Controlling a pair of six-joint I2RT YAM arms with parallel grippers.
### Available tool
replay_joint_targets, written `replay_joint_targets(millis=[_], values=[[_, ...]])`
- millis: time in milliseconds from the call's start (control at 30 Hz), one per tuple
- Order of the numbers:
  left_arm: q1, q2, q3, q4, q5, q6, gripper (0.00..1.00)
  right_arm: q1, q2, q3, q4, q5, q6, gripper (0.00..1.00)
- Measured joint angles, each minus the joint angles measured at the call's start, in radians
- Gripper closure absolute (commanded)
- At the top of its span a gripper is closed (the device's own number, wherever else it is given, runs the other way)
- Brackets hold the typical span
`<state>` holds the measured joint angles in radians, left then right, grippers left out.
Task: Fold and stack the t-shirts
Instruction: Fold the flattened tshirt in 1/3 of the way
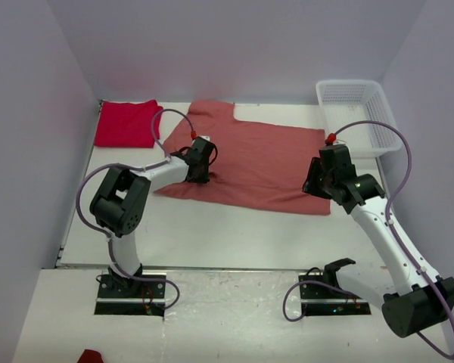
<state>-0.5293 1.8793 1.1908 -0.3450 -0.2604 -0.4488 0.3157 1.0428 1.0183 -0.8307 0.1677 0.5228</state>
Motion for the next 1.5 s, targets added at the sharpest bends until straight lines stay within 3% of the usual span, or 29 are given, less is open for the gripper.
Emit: replay_joint_targets(millis=[67,100,667,1000,1033,1133,1167,1200,1233,1333,1500], values=[[0.001,0.008,0.004,0.0,0.0,0.002,0.89,-0.001,0.0,0.0,0.0,0.0,0.0,0.59],[0.001,0.012,0.005,0.0,0.0,0.005,1.0,-0.002,0.0,0.0,0.0,0.0,0.0,0.6],[0.004,0.017,0.022,0.003,-0.016,0.007,1.0,-0.002,0.02,0.0,0.001,-0.003,-0.001,0.6],[0.005,0.039,0.183,0.011,0.004,0.045,0.98,-0.002,0.043,0.0,0.002,-0.003,-0.002,0.6],[0.005,0.058,0.211,0.015,0.017,0.055,0.94,-0.002,0.047,0.0,0.003,-0.003,-0.002,0.6],[0.006,0.154,0.287,0.098,0.047,0.127,0.63,-0.002,0.064,0.0,0.011,-0.004,-0.004,0.6],[0.006,0.179,0.291,0.138,0.052,0.157,0.3,-0.002,0.07,-0.002,0.018,-0.006,-0.004,0.6],[0.006,0.201,0.286,0.182,0.06,0.192,0.04,-0.002,0.074,-0.005,0.026,-0.008,-0.004,0.6],[0.006,0.212,0.27,0.225,0.068,0.216,0.0,-0.002,0.078,-0.009,0.031,-0.011,-0.004,0.6],[0.009,0.191,0.163,0.347,0.087,0.282,0.0,-0.002,0.084,-0.022,0.039,-0.028,-0.004,0.6],[0.008,-0.029,-0.042,0.396,0.005,0.254,0.0,-0.002,0.082,-0.037,0.043,-0.037,-0.004,0.6]])
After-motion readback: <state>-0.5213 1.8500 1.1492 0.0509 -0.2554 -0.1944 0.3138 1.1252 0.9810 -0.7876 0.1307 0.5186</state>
